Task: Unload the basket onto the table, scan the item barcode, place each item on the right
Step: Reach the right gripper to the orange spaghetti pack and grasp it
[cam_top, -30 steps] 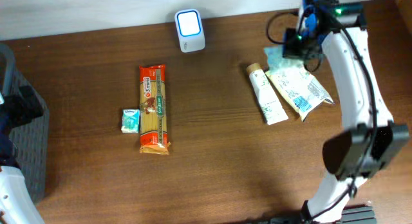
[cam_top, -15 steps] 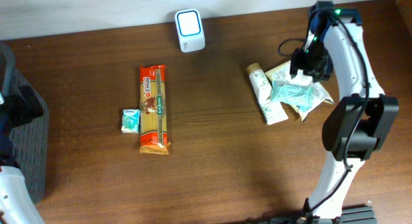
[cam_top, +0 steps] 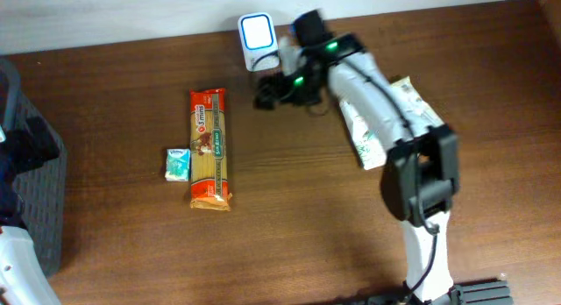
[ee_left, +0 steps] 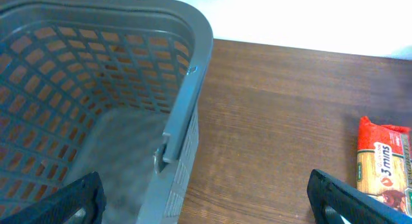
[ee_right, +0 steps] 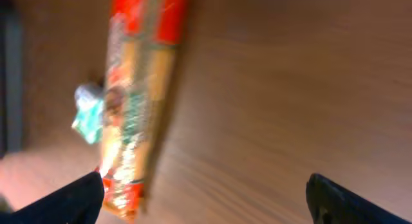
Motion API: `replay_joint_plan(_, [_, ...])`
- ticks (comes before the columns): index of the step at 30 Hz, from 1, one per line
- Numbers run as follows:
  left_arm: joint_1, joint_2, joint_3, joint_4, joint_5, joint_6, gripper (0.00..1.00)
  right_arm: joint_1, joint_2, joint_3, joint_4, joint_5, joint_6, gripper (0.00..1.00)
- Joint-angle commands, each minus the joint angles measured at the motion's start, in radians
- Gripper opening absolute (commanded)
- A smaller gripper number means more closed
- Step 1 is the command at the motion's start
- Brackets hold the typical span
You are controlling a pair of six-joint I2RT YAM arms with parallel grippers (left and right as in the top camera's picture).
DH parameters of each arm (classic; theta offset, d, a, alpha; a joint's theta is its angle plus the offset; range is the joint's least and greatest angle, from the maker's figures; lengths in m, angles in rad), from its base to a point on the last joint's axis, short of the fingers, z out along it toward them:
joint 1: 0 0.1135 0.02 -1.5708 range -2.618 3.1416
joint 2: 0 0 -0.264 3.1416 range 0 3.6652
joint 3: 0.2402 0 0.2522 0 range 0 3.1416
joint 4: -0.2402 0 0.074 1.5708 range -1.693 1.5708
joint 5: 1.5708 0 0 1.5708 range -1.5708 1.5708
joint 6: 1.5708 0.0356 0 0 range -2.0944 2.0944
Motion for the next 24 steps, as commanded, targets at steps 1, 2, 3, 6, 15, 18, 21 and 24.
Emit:
replay_joint_plan(1, [0.004,-0.006,0.012,0.005,0.003,0.012,0.99,0.122,0.056,-0.006,0.106,-0.006,0.061,0.99])
replay_joint_plan(2, [0.004,-0.006,0.012,0.005,0.003,0.012,0.99,0.179,0.085,-0.006,0.166,0.072,0.122,0.89])
replay_joint_plan(3, [0.004,-0.006,0.012,0.005,0.003,0.012,0.99,0.201,0.099,-0.006,0.183,0.121,0.151,0.81])
replay_joint_plan(6, [0.004,-0.006,0.012,0.005,0.003,0.012,0.99,0.264,0.142,-0.006,0.224,0.252,0.23,0.77])
replay_joint_plan(15, [0.004,-0.006,0.012,0.005,0.003,0.012,0.99,0.288,0.239,-0.006,0.275,0.252,0.309,0.56])
replay_joint_plan(18, [0.004,-0.006,0.012,0.005,0.003,0.012,0.99,0.286,0.239,-0.007,0.275,0.252,0.309,0.5])
replay_joint_plan(21, [0.004,-0.006,0.012,0.005,0.003,0.012,0.99,0.288,0.24,-0.032,0.299,0.251,0.31,0.39])
replay_joint_plan(24, [0.004,-0.006,0.012,0.005,0.003,0.012,0.99,0.288,0.24,-0.063,0.311,0.244,0.309,0.23])
